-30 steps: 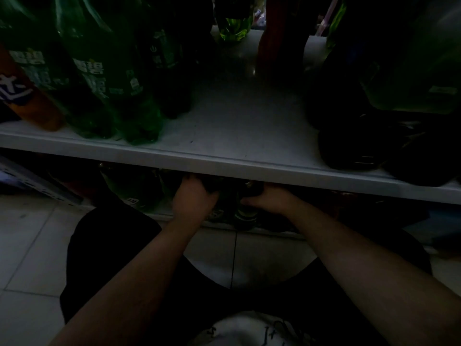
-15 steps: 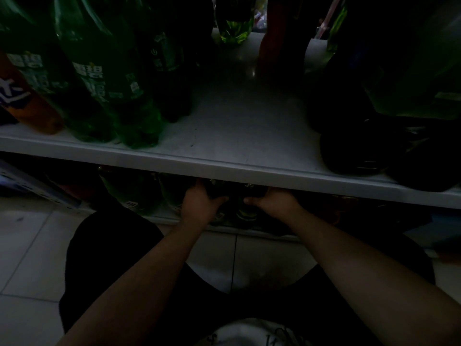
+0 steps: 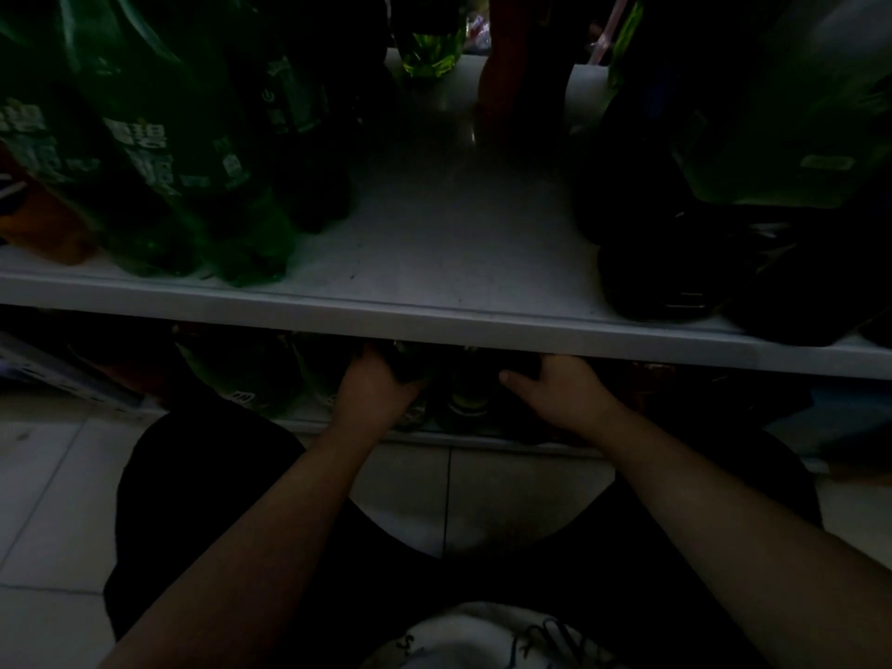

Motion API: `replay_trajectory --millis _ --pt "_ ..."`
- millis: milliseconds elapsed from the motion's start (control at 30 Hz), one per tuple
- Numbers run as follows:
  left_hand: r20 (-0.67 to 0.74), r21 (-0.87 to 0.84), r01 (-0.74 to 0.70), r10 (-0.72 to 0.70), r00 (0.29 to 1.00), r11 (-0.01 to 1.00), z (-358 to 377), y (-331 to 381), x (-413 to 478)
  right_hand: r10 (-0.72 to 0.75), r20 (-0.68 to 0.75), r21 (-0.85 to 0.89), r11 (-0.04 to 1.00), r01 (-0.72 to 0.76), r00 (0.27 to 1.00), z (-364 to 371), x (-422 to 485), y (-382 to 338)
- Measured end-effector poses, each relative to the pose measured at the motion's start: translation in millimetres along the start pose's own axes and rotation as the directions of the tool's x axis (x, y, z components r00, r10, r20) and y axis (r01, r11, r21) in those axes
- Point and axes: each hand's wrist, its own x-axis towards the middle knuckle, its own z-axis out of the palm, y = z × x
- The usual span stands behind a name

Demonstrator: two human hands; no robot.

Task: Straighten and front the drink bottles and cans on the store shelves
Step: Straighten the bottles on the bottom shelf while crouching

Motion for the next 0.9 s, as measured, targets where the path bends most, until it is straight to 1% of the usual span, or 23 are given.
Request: replay_trajectory --millis 67,133,167,200,233,300,333,367,400,433,467,500,533,567,600,633,667,700,733,800,833,867,900 --pt "-0.1 0.025 0.008 -0.006 0.995 1.0 -3.2 0.7 -10.2 -0.064 -0.042 -0.001 0.998 0.064 0.997 -4.7 -10.2 6.5" --pt "-0.226 0.021 -0.024 0.028 0.974 1.0 1.3 0.2 -24.9 -0.051 -0.065 0.048 0.997 0.054 0.997 -5.1 -11.5 8.3" --pt "-0.221 -0.014 -0.059 0.055 0.974 0.998 6.9 1.5 -31.8 -0.024 -0.052 0.088 0.996 0.028 0.998 -3.6 -7.5 6.0" --pt "-0.152 -0.067 -0.09 0.079 0.985 0.994 14.4 4.3 -37.5 0.015 -0.014 0.109 0.994 -0.014 1.0 -1.1 -0.9 1.3" --pt "-0.045 -0.12 -0.11 0.105 0.993 0.987 23.3 8.3 -41.5 0.063 0.061 0.126 0.99 -0.07 0.996 2.6 6.4 -4.0" --pt "0.148 -0.234 -0.14 0.177 0.973 0.962 39.5 14.5 -44.5 0.137 0.26 0.27 0.94 -0.209 0.956 9.5 21.4 -14.5" --pt "0.189 -0.286 -0.141 0.2 0.961 0.948 45.0 16.1 -43.4 0.166 0.321 0.348 0.895 -0.279 0.932 11.1 27.7 -18.6" --pt "0.211 -0.329 -0.122 0.199 0.957 0.936 48.9 15.8 -40.9 0.194 0.343 0.411 0.849 -0.332 0.919 11.5 33.7 -20.4" --pt "0.233 -0.366 -0.079 0.173 0.957 0.927 52.3 14.9 -38.0 0.224 0.354 0.429 0.824 -0.371 0.908 10.5 37.4 -21.6" --pt "0.264 -0.406 -0.022 0.141 0.954 0.914 54.2 13.8 -35.7 0.243 0.371 0.389 0.836 -0.387 0.896 10.4 39.8 -22.6" --pt "0.3 -0.451 0.034 0.116 0.947 0.892 55.2 13.1 -34.9 0.24 0.381 0.337 0.863 -0.376 0.893 11.9 40.7 -23.2" --pt "0.332 -0.493 0.081 0.101 0.938 0.866 54.8 13.5 -34.9 0.22 0.35 0.339 0.876 -0.342 0.911 16.7 41.0 -21.9" --pt "0.355 -0.509 0.114 0.087 0.931 0.853 54.8 13.4 -35.5 0.195 0.265 0.407 0.865 -0.293 0.944 23.4 40.2 -20.6" --pt "0.367 -0.484 0.133 0.063 0.928 0.865 54.9 12.4 -36.2 0.18 0.122 0.412 0.886 -0.214 0.976 29.0 37.5 -20.6" --pt "0.365 -0.423 0.13 0.037 0.93 0.897 55.5 10.5 -36.4 0.163 -0.025 0.344 0.928 -0.145 0.986 33.0 35.7 -21.0" --pt "0.347 -0.331 0.11 0.012 0.938 0.937 56.0 6.5 -37.1 0.139 -0.128 0.251 0.963 -0.103 0.982 35.6 33.2 -21.2" --pt "0.325 -0.233 0.094 -0.013 0.946 0.968 55.8 0.4 -38.2 0.111 -0.182 0.19 0.979 -0.076 0.977 37.0 31.9 -20.4" --pt "0.317 -0.131 0.076 -0.031 0.948 0.988 53.7 -7.0 -38.8 0.08 -0.185 0.132 0.99 -0.055 0.979 37.0 31.6 -18.2" --pt "0.335 -0.037 0.055 -0.04 0.941 0.998 50.8 -14.8 -37.5 0.06 -0.147 0.084 0.995 -0.048 0.987 36.0 32.3 -14.2" --pt "0.381 0.054 0.054 -0.071 0.922 0.997 42.9 -26.9 -31.6 0.085 0.043 -0.017 0.996 -0.084 0.995 30.7 31.9 -5.6" --pt "0.385 0.038 0.091 -0.098 0.918 0.995 39.2 -29.3 -27.9 0.098 0.116 -0.065 0.994 -0.091 0.988 28.9 32.8 -0.1" --pt "0.372 0.004 0.133 -0.125 0.92 0.991 36.2 -29.9 -24.5 0.097 0.153 -0.116 0.99 -0.08 0.983 26.7 33.6 3.3" --pt "0.347 -0.029 0.171 -0.15 0.926 0.985 33.5 -29.1 -21.4 0.074 0.152 -0.155 0.987 -0.051 0.986 25.0 34.7 3.2"
